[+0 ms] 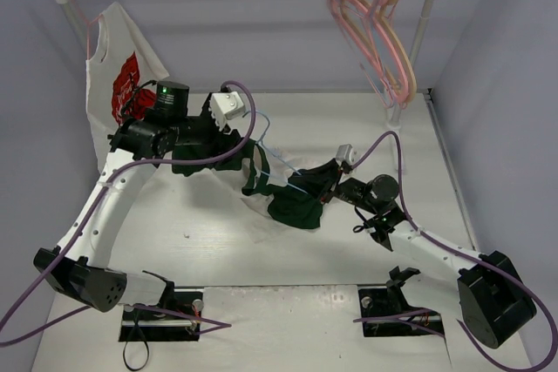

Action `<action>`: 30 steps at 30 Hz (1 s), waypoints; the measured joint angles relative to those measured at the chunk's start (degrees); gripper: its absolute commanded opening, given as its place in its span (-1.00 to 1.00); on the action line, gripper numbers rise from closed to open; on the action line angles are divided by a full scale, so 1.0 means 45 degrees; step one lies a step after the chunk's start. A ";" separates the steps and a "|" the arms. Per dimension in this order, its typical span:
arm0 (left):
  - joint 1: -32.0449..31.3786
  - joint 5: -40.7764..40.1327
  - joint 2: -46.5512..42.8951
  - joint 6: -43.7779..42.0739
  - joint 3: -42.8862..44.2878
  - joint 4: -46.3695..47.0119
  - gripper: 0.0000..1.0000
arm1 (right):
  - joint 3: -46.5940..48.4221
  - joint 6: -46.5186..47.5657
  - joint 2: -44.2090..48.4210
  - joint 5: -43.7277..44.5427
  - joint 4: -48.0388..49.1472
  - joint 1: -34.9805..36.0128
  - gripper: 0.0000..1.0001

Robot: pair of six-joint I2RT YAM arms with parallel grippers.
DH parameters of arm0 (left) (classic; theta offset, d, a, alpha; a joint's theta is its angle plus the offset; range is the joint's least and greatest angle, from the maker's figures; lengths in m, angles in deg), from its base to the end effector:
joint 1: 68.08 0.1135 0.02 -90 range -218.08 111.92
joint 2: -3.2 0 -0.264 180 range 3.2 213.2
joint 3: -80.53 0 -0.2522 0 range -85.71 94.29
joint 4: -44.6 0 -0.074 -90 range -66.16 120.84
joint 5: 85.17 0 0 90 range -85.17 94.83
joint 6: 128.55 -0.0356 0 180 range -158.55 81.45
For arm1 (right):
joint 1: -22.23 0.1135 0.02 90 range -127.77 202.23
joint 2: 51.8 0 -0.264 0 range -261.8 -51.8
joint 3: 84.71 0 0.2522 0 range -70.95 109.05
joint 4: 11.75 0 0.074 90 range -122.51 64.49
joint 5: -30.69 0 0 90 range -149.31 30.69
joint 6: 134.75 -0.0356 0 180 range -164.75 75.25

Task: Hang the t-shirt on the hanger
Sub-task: Place tshirt on hanger

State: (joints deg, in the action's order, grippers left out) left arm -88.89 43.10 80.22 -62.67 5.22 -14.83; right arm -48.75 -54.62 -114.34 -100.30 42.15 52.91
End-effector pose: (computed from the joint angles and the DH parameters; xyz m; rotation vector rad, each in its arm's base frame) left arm 0.2452 -0.1168 0.4342 1.1352 1.7213 -0.6696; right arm 0.1716 0.1290 0.2812 -0.8554 0.9518 1.0030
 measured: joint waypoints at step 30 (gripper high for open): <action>0.0117 -0.0107 -0.2608 0.0631 -0.4221 0.1836 -1.00 | 0.3886 0.1345 -0.0801 0.2399 -0.4697 -0.0306 0.29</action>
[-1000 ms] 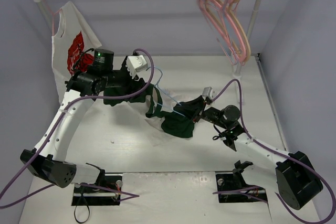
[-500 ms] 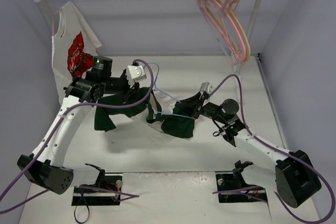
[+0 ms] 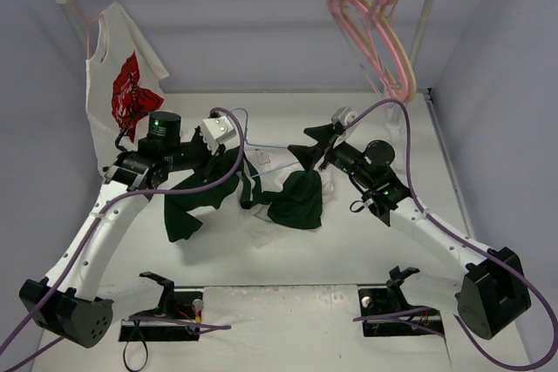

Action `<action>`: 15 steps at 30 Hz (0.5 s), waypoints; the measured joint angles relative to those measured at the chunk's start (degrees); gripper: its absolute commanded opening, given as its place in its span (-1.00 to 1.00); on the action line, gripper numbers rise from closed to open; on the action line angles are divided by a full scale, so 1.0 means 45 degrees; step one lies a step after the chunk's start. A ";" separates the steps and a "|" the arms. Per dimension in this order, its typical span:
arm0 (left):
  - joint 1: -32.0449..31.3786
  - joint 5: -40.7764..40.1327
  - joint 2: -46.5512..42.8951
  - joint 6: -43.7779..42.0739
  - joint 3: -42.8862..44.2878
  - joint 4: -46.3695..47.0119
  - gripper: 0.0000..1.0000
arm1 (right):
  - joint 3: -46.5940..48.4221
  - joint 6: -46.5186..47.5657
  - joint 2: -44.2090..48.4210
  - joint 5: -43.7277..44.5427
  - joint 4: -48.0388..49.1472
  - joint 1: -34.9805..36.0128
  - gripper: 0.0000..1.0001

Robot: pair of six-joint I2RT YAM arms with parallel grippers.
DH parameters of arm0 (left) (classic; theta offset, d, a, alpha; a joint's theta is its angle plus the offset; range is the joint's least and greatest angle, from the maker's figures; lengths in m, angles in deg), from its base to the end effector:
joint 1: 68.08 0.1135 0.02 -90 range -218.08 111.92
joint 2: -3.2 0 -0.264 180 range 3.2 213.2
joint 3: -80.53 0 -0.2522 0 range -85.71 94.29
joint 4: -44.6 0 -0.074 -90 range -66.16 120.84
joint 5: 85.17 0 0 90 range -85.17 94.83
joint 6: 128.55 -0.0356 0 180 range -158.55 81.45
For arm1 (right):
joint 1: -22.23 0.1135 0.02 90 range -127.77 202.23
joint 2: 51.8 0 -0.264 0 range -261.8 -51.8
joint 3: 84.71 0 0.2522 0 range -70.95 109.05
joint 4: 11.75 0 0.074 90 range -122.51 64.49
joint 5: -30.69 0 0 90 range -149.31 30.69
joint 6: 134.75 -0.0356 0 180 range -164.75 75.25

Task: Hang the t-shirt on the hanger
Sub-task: Place tshirt on hanger

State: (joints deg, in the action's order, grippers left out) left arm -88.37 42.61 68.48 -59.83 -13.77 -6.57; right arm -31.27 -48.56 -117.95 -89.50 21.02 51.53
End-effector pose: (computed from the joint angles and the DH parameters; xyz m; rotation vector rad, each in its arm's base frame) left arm 0.2117 -0.1015 0.3891 1.0818 1.7451 -0.6797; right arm 0.2160 0.1417 0.3354 -0.7311 1.0907 0.8159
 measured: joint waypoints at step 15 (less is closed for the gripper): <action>0.0000 -0.4930 -0.0476 0.3322 -0.0918 0.2045 -1.00 | 0.1127 -0.1821 0.0160 0.6154 -0.3633 0.2035 -0.24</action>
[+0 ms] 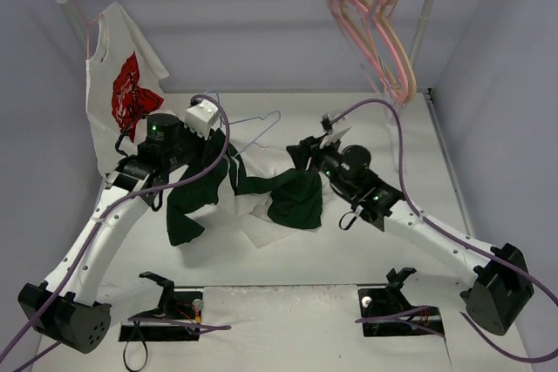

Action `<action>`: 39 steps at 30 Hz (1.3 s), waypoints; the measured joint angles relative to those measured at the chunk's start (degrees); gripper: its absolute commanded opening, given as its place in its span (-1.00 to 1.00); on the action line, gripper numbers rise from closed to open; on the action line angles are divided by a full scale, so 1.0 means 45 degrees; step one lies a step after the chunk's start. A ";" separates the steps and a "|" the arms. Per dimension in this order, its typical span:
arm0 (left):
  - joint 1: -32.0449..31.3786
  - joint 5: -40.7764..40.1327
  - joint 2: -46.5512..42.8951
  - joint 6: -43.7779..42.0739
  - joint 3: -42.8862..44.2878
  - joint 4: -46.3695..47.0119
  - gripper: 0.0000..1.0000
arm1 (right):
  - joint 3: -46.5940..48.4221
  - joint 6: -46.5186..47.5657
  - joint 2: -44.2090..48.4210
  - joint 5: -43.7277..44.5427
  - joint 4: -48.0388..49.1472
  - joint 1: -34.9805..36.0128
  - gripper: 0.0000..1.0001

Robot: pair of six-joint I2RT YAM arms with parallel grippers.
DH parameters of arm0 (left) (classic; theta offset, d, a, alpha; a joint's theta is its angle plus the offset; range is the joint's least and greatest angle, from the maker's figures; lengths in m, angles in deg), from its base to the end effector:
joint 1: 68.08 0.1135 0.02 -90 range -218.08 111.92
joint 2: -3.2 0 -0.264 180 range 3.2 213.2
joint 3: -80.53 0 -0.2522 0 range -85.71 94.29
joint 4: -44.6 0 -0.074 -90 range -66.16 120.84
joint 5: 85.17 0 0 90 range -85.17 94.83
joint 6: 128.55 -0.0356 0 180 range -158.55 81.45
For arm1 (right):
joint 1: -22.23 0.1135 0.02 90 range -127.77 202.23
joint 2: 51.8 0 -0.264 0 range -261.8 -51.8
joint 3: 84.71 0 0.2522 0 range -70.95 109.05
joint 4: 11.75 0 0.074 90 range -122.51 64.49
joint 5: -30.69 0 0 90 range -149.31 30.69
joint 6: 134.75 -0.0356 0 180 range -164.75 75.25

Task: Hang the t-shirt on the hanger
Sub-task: Place tshirt on hanger

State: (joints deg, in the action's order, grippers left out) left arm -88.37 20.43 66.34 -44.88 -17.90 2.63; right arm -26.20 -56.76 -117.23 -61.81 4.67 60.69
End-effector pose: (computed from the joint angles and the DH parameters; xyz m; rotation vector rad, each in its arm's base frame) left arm 0.2211 -0.0919 0.3855 0.6296 1.8883 -0.4274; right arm 0.2094 0.1683 0.3413 -0.3676 1.4009 0.7577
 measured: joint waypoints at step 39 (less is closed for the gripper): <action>0.0457 -0.1292 0.0175 0.1792 -0.0452 0.0345 -1.00 | 0.3672 -0.5552 -0.7810 0.5833 -0.1268 0.5557 -0.17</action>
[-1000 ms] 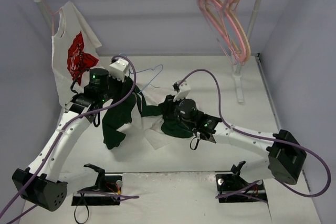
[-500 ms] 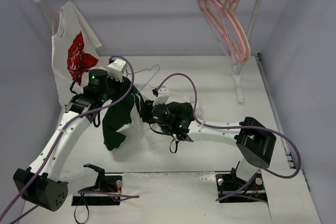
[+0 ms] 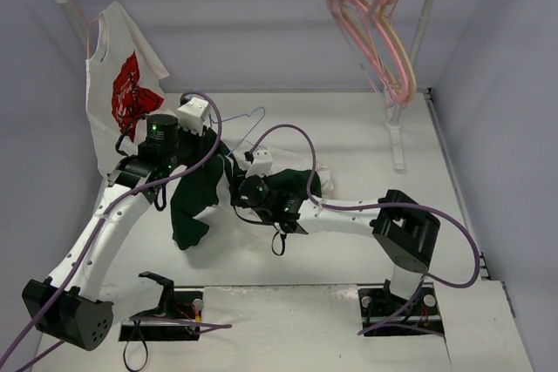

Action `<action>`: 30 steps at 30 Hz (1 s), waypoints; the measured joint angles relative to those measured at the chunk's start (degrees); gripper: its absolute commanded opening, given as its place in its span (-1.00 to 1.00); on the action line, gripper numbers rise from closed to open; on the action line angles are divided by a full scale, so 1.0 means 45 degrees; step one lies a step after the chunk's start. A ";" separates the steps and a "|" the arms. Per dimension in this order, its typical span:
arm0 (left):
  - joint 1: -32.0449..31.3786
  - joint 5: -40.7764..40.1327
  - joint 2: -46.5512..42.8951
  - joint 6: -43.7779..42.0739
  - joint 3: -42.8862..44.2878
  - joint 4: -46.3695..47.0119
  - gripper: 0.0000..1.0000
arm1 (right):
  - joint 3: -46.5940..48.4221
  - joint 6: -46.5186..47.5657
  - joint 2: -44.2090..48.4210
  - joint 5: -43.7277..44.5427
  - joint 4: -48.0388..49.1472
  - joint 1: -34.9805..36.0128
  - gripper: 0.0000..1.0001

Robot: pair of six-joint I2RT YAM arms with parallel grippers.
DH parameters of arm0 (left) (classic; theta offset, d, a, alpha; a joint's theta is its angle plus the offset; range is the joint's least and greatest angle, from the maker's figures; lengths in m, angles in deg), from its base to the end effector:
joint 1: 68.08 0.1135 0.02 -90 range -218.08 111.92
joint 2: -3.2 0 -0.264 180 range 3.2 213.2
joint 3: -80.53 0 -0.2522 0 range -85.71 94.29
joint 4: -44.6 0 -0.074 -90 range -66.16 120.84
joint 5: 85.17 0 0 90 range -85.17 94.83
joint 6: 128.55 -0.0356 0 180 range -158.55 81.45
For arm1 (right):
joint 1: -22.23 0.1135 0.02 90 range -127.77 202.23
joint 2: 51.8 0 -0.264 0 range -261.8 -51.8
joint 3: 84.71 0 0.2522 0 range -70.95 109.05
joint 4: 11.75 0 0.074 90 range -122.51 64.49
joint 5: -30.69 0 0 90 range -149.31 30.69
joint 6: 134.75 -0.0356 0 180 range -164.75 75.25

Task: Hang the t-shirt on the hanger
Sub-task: Place tshirt on hanger

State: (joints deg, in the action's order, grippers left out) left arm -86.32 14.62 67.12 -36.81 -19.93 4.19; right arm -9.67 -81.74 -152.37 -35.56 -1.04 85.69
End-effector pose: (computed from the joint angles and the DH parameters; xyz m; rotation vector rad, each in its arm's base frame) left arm 0.2316 -0.0827 0.3728 0.3985 1.9789 -0.3937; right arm 0.1911 0.3506 0.2371 -0.1334 1.8891 0.8546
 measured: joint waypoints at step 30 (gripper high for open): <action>0.0097 0.1564 -0.1817 -0.0146 -0.1268 0.0976 -1.00 | -0.0476 0.3016 0.2463 -0.0729 -0.1282 -0.2885 -1.00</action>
State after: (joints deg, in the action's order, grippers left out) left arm -85.88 21.65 58.95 -37.47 -25.64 8.58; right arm -11.81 -68.17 -141.29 -38.84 -6.81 72.71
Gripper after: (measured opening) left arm 0.107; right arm 0.036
